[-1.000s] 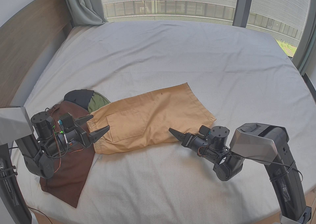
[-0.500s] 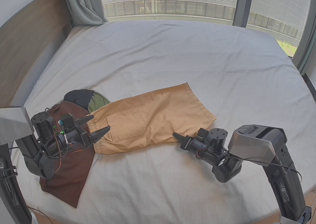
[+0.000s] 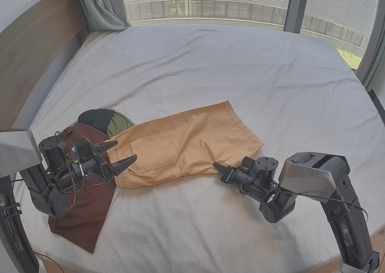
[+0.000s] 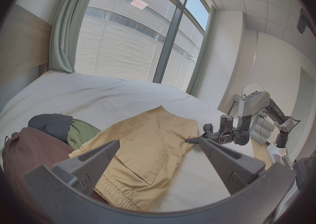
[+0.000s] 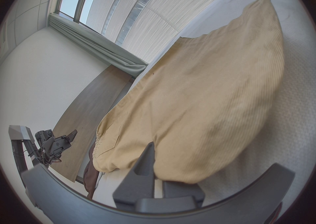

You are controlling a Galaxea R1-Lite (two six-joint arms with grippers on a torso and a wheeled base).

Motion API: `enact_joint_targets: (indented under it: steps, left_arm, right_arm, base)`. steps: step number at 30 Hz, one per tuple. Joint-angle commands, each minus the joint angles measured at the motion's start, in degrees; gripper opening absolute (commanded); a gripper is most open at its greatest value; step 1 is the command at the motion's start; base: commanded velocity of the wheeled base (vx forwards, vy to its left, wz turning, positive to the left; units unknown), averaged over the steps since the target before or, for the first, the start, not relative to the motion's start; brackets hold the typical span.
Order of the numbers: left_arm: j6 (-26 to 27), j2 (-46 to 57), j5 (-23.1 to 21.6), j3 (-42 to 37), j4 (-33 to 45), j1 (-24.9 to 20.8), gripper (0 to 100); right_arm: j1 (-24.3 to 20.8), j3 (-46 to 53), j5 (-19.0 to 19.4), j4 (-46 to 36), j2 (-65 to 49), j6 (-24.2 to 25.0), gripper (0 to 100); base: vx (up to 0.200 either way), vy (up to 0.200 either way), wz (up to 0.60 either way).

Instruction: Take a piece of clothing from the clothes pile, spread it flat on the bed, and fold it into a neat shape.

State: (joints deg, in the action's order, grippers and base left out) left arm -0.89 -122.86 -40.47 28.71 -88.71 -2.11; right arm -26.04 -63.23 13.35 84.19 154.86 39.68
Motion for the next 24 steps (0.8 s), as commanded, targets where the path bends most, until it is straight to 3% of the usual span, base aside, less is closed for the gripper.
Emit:
enact_joint_targets:
  steps: [1,24]
  left_arm:
    - [0.6,-0.3,-0.3,-0.1,0.0,0.5,100]
    - [0.6,-0.1,-1.6,0.1,0.0,0.9,100]
  right_arm:
    - [0.2,2.6,-0.1,0.5,-1.4,0.0,0]
    - [0.3,18.3,0.0,4.1,-8.5,-0.2,0]
  base:
    - [0.0,0.0,0.0]
    - [0.0,0.0,0.0]
